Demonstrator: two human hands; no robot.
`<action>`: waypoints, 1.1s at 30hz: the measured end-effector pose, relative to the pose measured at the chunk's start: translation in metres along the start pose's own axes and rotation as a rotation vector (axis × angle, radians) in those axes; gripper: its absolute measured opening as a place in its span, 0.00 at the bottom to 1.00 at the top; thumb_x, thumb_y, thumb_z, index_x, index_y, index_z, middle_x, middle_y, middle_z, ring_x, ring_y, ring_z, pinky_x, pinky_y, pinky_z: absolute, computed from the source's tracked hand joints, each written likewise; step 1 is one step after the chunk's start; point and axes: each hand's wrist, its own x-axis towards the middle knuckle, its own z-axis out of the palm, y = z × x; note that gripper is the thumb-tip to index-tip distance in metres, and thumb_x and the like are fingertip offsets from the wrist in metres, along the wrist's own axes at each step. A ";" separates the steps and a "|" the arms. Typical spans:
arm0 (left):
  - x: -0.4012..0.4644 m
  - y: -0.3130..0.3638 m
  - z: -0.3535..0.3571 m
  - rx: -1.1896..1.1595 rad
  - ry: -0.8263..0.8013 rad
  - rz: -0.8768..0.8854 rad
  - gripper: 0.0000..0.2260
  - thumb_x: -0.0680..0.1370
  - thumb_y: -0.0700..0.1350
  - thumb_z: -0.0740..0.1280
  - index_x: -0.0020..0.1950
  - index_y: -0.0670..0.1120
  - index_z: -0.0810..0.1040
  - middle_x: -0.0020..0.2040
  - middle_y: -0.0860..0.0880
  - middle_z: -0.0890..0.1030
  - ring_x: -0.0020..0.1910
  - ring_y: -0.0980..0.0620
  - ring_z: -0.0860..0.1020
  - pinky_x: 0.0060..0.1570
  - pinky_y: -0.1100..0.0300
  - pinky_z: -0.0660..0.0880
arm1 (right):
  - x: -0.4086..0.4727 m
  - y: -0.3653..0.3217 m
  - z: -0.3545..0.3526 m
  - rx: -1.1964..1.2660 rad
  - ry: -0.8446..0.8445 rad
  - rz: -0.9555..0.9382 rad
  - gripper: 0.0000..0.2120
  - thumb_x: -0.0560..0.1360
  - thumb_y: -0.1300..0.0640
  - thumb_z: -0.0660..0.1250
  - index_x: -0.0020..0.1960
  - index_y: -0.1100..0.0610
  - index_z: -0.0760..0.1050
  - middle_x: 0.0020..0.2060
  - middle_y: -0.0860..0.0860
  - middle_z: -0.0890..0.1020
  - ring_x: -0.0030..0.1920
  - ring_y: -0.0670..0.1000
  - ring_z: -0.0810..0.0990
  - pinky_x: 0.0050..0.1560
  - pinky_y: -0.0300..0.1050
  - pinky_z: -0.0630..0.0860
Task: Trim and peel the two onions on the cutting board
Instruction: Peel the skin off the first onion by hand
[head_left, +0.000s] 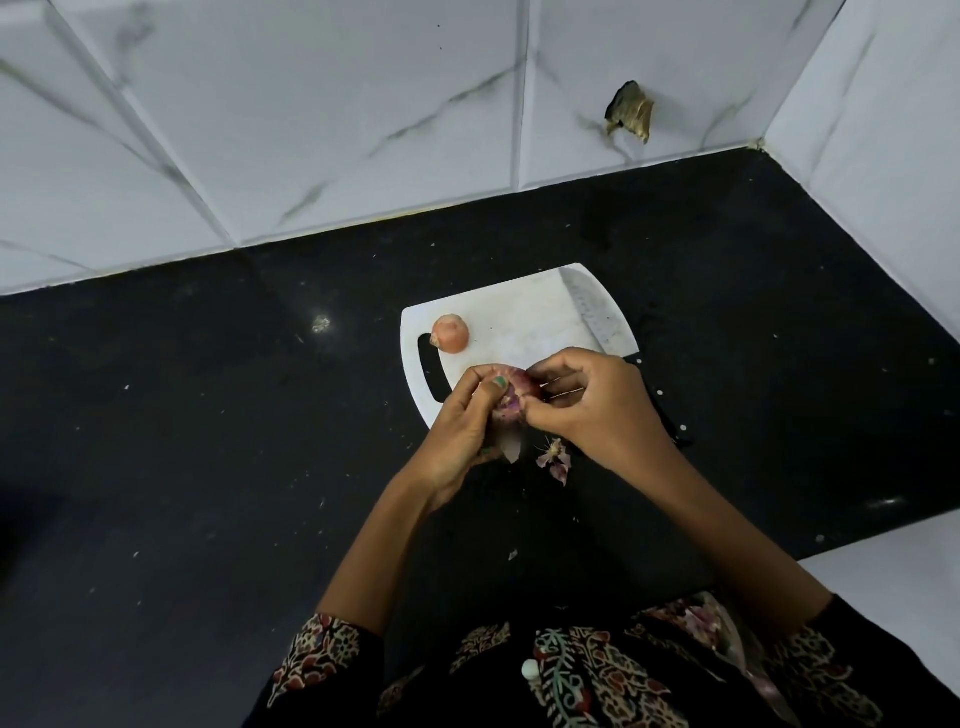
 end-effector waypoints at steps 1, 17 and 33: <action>0.000 0.000 0.000 0.005 0.000 0.005 0.07 0.83 0.49 0.56 0.53 0.53 0.73 0.37 0.56 0.78 0.32 0.62 0.75 0.36 0.63 0.68 | 0.000 0.000 0.000 -0.016 0.006 -0.005 0.11 0.66 0.58 0.75 0.48 0.57 0.81 0.37 0.45 0.83 0.38 0.42 0.82 0.41 0.36 0.80; 0.000 -0.004 0.000 0.007 -0.017 0.016 0.09 0.83 0.49 0.55 0.56 0.52 0.73 0.42 0.52 0.78 0.34 0.62 0.76 0.34 0.65 0.68 | 0.000 0.006 -0.003 0.022 -0.027 -0.073 0.11 0.70 0.59 0.73 0.52 0.58 0.82 0.41 0.45 0.84 0.43 0.39 0.82 0.44 0.31 0.78; 0.006 -0.008 0.003 -0.010 0.017 -0.005 0.15 0.83 0.52 0.53 0.61 0.45 0.73 0.43 0.51 0.77 0.33 0.60 0.73 0.29 0.68 0.68 | -0.002 0.018 0.015 -0.417 0.168 -0.457 0.09 0.71 0.57 0.65 0.39 0.62 0.79 0.34 0.54 0.81 0.32 0.53 0.80 0.31 0.49 0.78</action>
